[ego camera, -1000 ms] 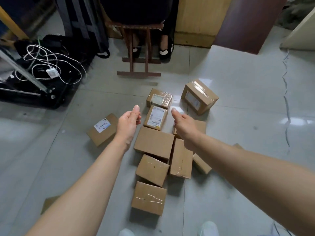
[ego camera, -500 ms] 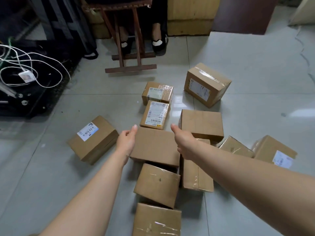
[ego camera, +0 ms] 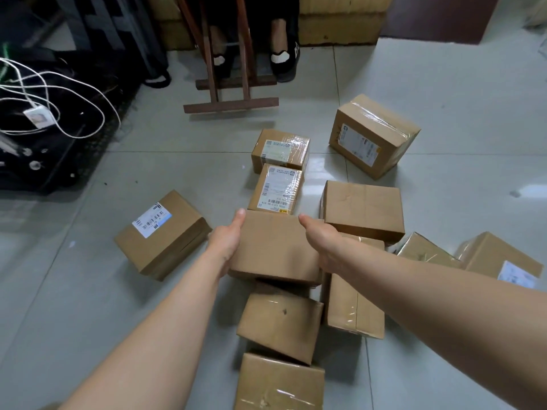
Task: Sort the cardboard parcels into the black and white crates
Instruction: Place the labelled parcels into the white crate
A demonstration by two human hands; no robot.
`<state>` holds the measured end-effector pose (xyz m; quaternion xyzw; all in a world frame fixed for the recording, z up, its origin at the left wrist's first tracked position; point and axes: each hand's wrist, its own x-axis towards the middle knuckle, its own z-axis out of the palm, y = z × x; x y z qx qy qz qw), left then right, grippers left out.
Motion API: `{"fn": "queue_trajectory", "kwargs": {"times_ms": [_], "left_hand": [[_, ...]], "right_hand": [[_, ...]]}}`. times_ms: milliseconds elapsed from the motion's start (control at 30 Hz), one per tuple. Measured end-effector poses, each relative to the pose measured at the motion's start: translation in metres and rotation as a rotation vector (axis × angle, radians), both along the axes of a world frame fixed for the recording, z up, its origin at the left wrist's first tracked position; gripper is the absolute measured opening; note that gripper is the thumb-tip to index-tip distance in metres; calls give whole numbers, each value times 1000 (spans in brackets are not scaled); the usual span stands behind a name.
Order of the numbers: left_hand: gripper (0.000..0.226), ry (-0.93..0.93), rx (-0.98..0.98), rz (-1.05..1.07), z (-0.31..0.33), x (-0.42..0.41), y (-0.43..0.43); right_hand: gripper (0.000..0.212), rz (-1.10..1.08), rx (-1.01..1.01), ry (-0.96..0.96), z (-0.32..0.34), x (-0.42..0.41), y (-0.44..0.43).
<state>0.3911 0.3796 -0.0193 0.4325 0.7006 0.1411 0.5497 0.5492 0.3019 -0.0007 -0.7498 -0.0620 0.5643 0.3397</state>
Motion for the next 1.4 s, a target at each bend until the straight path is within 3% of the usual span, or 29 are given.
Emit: {"fn": "queue_trajectory", "kwargs": {"times_ms": [133, 300, 667, 1000, 1233, 1400], "left_hand": [[84, 27, 20, 66, 48, -7, 8], [55, -12, 57, 132, 151, -9, 7], [58, -200, 113, 343, 473, -31, 10], [46, -276, 404, 415, 756, -121, 8], [48, -227, 666, 525, 885, -196, -33], [66, -157, 793, 695, 939, -238, -93]], "right_hand": [[52, 29, 47, -17, 49, 3, 11], [73, 8, 34, -150, 160, 11, 28], [85, 73, 178, -262, 488, -10, 63], [68, 202, 462, -312, 766, -92, 67], [70, 310, 700, -263, 889, -161, 50], [65, 473, 793, -111, 937, -205, 22]]}}
